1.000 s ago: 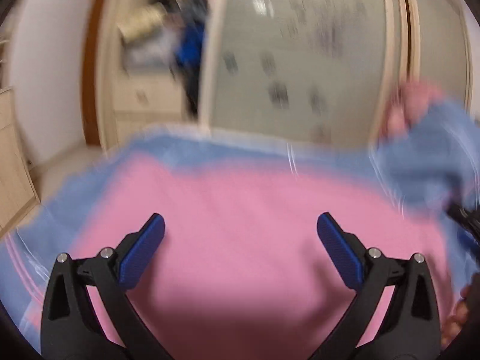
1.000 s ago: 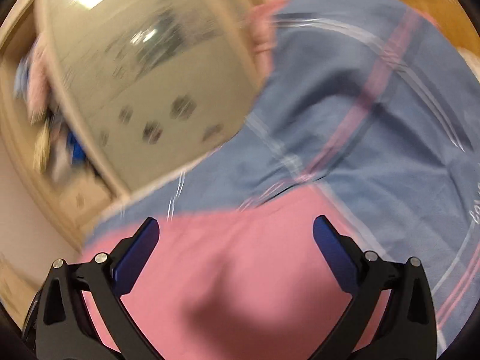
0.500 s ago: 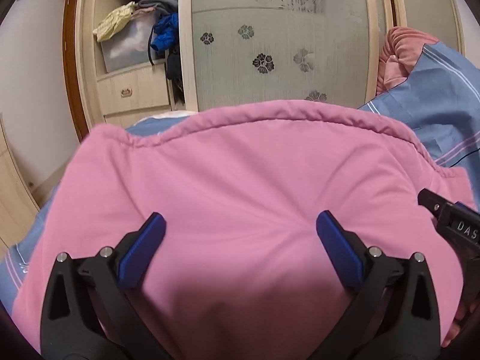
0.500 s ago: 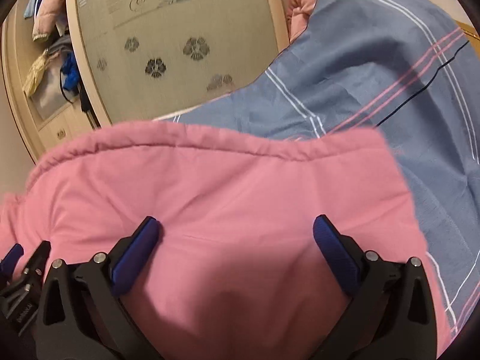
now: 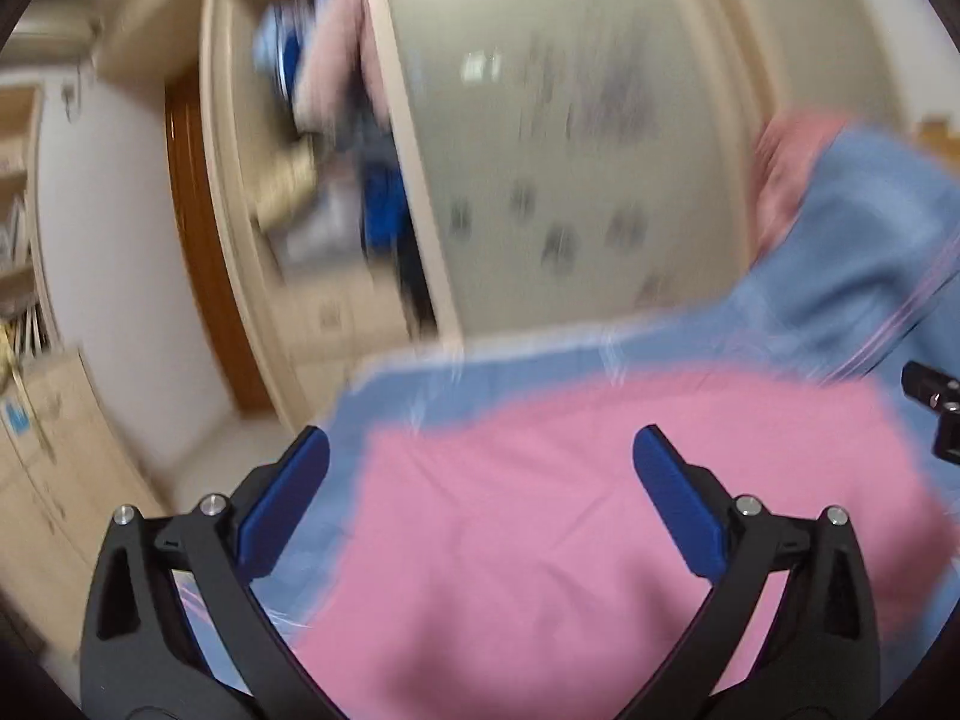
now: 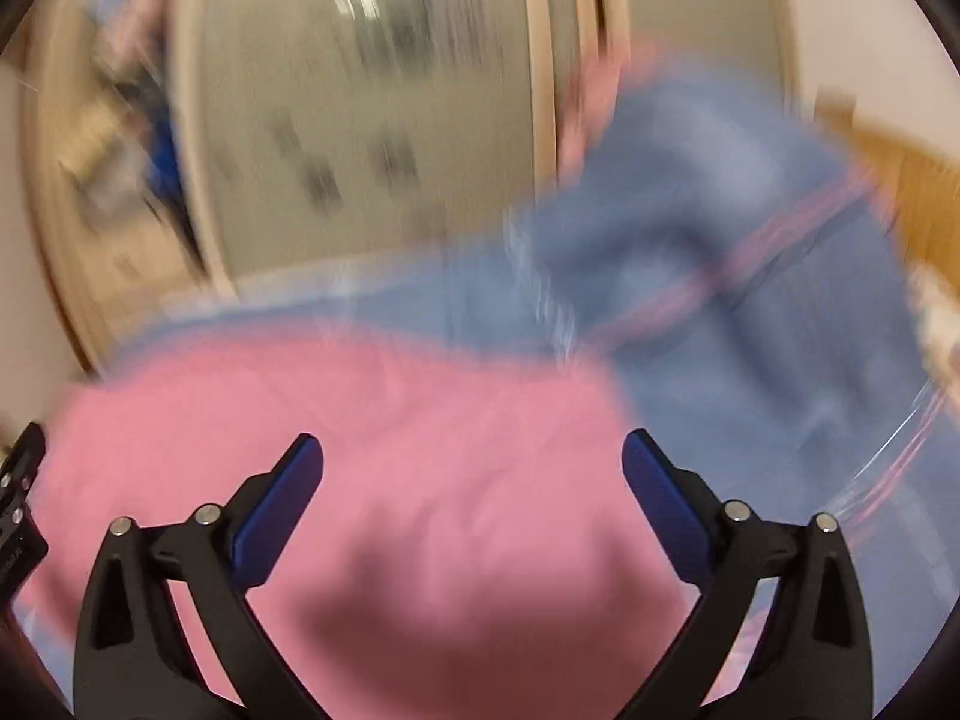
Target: Fold large clothes
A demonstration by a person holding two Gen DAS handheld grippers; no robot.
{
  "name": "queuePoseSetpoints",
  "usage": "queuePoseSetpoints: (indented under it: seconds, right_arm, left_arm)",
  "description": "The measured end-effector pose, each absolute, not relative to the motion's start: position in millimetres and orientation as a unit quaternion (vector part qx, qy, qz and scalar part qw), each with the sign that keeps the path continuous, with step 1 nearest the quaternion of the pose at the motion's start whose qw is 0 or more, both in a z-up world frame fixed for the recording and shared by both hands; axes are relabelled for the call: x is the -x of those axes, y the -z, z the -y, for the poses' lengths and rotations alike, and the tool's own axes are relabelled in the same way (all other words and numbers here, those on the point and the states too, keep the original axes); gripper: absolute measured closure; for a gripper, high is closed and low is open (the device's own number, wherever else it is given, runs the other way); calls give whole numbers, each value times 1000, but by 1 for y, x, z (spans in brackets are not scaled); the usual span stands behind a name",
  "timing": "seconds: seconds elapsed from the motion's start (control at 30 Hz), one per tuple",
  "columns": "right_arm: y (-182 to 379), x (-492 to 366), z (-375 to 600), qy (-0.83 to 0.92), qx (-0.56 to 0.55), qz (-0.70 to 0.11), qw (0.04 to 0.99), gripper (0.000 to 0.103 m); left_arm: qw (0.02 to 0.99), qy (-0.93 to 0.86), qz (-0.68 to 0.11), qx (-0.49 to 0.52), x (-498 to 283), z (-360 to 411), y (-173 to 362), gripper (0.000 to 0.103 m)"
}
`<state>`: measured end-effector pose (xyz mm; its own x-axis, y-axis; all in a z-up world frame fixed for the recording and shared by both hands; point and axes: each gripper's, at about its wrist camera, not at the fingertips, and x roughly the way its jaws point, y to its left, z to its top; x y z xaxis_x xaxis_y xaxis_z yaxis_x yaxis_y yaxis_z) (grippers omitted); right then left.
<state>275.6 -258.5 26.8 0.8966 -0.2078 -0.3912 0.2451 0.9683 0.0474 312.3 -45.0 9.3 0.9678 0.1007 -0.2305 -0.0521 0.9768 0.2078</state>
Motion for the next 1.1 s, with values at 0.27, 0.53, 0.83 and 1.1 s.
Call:
queuePoseSetpoints:
  seconds: [0.27, 0.53, 0.83, 1.1]
  right_arm:
    - [-104, -43, 228, 110, 4, -114, 987, 1]
    - [-63, 13, 221, 79, -42, -202, 975, 1]
    - [-22, 16, 207, 80, -33, -267, 960, 1]
    - [-21, 22, 205, 74, -31, -260, 962, 1]
  left_arm:
    - [988, 43, -133, -64, -81, 28, -85, 2]
    - [987, 14, -148, -57, 7, 18, -65, 2]
    - [977, 14, -206, -47, 15, 3, -23, 2]
    - [978, 7, -208, -22, 6, -9, -19, 2]
